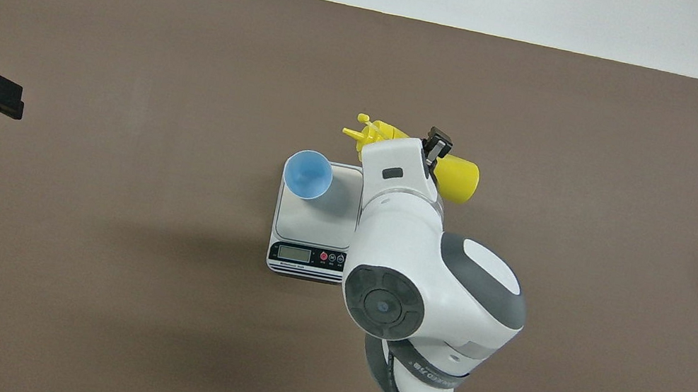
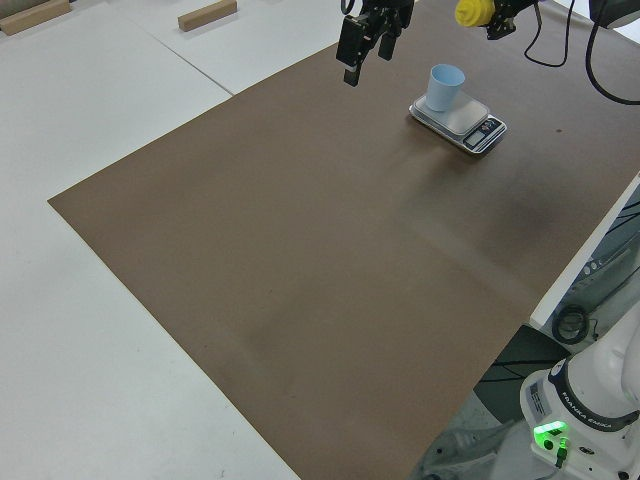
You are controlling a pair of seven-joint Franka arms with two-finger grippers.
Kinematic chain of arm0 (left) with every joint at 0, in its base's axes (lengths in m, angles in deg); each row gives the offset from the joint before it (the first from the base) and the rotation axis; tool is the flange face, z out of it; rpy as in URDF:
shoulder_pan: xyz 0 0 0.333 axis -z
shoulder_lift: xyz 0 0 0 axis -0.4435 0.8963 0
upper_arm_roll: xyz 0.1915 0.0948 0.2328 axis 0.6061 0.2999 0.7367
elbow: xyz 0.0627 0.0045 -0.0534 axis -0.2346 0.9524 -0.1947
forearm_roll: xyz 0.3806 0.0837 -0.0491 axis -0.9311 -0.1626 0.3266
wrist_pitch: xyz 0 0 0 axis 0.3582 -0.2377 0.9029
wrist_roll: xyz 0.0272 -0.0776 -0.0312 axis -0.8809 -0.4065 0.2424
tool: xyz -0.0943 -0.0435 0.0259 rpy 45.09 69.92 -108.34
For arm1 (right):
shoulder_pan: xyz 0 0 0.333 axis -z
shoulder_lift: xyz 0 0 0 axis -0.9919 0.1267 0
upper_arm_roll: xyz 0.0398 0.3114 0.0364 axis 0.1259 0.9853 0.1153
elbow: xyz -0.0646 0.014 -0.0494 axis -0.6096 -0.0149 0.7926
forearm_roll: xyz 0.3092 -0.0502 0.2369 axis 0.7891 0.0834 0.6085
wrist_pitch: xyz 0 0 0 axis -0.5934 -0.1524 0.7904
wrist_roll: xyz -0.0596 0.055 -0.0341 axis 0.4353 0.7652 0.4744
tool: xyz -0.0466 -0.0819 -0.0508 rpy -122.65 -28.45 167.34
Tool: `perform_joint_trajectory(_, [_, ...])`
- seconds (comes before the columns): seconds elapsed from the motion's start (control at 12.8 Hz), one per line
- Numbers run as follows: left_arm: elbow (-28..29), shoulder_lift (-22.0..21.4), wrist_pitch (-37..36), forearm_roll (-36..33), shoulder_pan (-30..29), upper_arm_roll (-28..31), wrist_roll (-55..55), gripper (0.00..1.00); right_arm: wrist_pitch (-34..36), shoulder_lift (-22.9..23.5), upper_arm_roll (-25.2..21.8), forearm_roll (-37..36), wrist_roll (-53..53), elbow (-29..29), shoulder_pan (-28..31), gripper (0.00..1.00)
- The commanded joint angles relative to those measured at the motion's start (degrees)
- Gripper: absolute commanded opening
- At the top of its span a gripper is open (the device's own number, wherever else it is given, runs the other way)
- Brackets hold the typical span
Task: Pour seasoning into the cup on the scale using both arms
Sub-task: 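Turn the bottle upright and carry it back with the right gripper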
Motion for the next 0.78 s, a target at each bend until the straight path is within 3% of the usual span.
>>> perform_joint_trajectory(0.0, [0.8, -1.2, -0.3, 0.6, -0.3, -0.1, -0.4, 1.00, -4.5, -1.4, 0.4, 6.6, 1.2, 0.6, 2.5, 0.26])
perform_joint_trajectory(0.47, [0.8, -1.2, -0.3, 0.6, -0.3, -0.1, -0.4, 1.00, -9.7, -1.7, 0.4, 14.8, 1.7, 1.0, 6.5, 0.26])
perform_joint_trajectory(0.71, [0.8, -1.2, -0.3, 0.6, -0.3, -0.1, -0.4, 1.00, -9.0, -2.5, 0.4, 22.6, 8.4, 0.7, 7.3, 0.27])
